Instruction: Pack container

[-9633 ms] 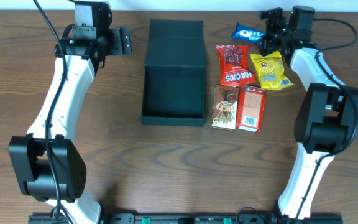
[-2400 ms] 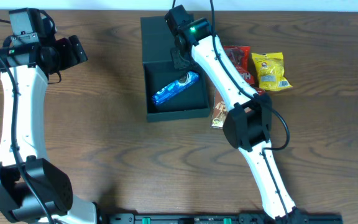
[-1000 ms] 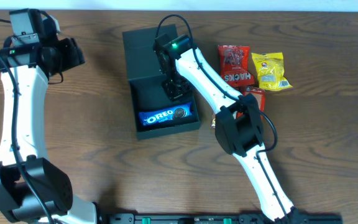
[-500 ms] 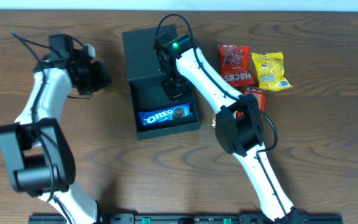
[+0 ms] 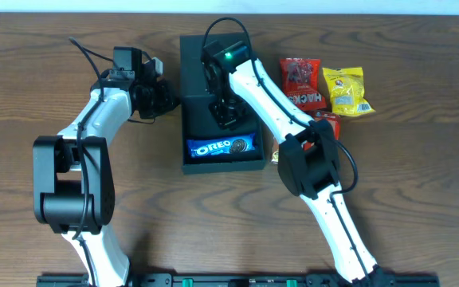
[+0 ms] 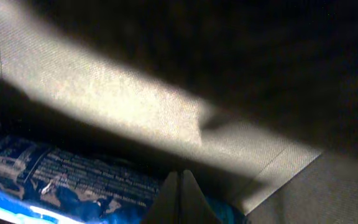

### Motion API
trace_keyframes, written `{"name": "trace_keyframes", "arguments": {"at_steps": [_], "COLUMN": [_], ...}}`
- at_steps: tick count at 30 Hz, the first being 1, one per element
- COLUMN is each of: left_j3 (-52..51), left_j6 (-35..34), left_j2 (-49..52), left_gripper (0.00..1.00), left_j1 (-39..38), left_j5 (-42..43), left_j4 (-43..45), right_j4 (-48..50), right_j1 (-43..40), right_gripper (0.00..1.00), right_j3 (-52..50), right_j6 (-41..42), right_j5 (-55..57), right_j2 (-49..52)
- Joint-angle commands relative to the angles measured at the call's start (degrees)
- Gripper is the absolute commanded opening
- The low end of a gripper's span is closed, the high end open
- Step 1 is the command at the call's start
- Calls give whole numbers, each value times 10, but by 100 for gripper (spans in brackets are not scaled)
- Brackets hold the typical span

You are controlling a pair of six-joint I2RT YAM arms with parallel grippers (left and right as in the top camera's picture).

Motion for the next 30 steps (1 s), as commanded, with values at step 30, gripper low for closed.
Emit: {"name": "trace_keyframes", "arguments": {"at_steps": [30], "left_j3": [2], "left_j6": [-19], "left_j2": [5], "left_gripper": [6], "left_j1": [-5], "left_j5": [7], "left_j4": [17], "right_j4": [-67], "right_j1": [3], "right_gripper": [2], "right_j3": [95], "right_j6": [-14], "right_j5": [-2], "right_j2": [-50]}}
